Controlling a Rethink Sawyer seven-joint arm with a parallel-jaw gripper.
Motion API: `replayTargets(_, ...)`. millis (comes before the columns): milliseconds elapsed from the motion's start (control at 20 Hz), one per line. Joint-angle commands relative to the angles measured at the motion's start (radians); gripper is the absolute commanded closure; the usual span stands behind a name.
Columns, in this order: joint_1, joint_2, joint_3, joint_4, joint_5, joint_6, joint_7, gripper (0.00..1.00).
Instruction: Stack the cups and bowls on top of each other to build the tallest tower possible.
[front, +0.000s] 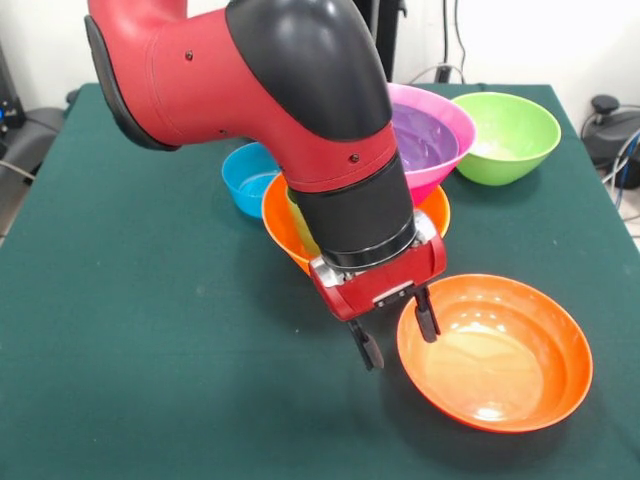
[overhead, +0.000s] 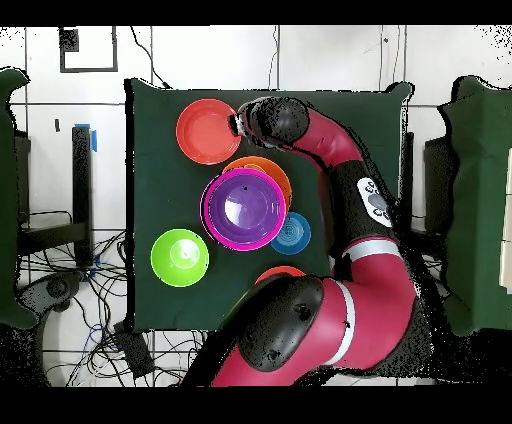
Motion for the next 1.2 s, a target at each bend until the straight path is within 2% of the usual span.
replayTargets(50,0.015,0.01,0.007,-0.037,-0.1,0.007,-0.024,0.0)
replayTargets(750,-0.015,0.029,0.04,0.021,-0.103,-0.048,-0.045,0.0)
replayTargets(1200,-0.017,0.043,0.05,0.003,-0.106,-0.037,-0.064,0.0)
